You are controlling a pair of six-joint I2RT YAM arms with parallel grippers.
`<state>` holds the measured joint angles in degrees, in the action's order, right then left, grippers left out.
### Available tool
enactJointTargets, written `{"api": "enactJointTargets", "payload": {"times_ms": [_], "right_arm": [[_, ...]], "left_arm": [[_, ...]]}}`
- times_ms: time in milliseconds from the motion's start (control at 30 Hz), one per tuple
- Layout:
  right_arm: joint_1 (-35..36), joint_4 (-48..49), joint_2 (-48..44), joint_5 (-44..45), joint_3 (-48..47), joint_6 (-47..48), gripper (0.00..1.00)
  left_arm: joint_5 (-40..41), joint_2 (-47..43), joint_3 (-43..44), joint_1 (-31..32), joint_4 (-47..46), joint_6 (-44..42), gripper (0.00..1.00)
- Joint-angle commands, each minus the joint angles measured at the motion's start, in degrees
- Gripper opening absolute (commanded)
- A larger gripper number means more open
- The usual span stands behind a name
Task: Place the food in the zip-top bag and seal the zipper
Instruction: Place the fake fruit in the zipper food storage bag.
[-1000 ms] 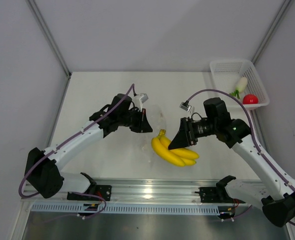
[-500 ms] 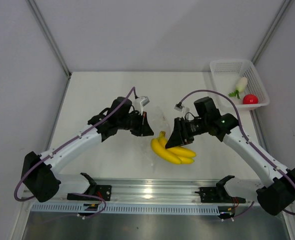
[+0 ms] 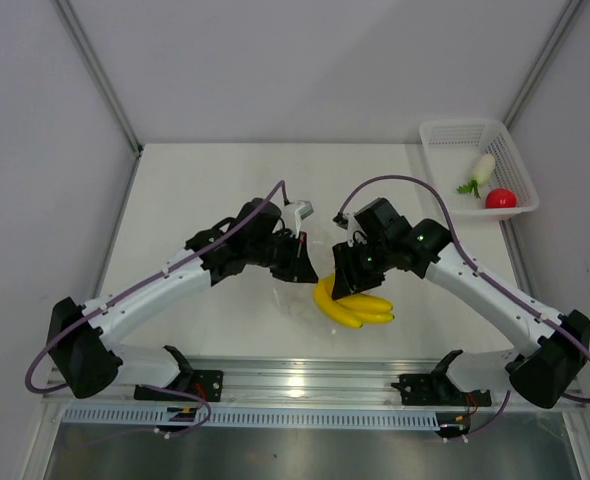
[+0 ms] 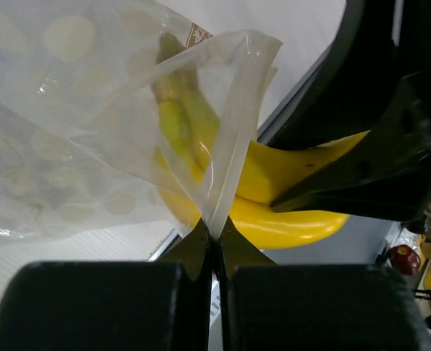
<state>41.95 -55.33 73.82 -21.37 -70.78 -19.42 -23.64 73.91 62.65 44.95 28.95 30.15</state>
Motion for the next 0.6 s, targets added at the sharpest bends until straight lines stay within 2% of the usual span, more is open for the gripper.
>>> {"api": "enactJointTargets", "payload": {"times_ms": [0,100,233,367,467,567], "right_arm": [[4.27,-0.22,1.23,11.07,-4.00,-0.88,0.00],[8.74,-0.22,2.90,16.07,-5.76,1.40,0.00],[10.87,3.80,2.65,18.46,-5.77,4.13,0.00],[10.96,11.02,-1.22,16.62,-1.47,4.74,0.00],[10.87,15.07,-4.03,18.72,2.75,5.00,0.00],[10.78,19.02,-6.05,19.96,7.48,5.27,0.05]], "left_arm": [[-0.27,1.32,3.96,1.45,1.20,2.72,0.01],[-1.23,2.47,4.67,2.16,1.72,2.89,0.01],[-2.55,3.78,4.41,2.69,1.37,3.16,0.01],[-3.51,4.75,4.23,2.95,0.94,3.51,0.01],[-5.10,4.93,3.71,3.04,-0.38,3.86,0.01],[-7.12,5.10,2.91,2.95,-1.61,4.56,0.01]]}}
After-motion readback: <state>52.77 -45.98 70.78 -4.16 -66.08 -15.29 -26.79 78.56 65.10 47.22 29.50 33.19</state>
